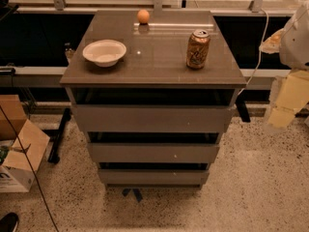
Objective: Open top drawer
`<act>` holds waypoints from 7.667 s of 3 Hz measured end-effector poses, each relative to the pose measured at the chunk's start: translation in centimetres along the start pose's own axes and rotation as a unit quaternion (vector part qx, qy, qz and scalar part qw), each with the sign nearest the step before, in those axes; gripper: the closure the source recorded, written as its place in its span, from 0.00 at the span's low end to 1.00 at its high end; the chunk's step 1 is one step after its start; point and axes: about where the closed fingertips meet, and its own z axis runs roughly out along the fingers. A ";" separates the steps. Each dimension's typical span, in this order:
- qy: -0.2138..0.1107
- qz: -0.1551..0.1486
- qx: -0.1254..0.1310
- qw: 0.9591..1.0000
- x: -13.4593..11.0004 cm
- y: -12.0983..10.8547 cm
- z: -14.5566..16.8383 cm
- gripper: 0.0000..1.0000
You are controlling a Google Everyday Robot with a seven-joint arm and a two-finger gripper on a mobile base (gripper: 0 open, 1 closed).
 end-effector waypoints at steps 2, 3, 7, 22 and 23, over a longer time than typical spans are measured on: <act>-0.021 0.000 0.015 1.000 -0.4 -0.3 1.3 0.00; -0.036 0.004 0.022 0.999 -0.8 0.3 2.5 0.00; -0.136 0.038 0.009 0.990 -2.5 0.9 10.8 0.00; -0.213 0.149 0.003 0.966 -3.7 -8.4 34.7 0.64; -0.213 0.149 0.003 0.966 -3.8 -8.5 34.4 0.68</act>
Offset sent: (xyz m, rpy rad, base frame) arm 0.0178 0.0088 -0.0501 0.0916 -0.0365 0.0225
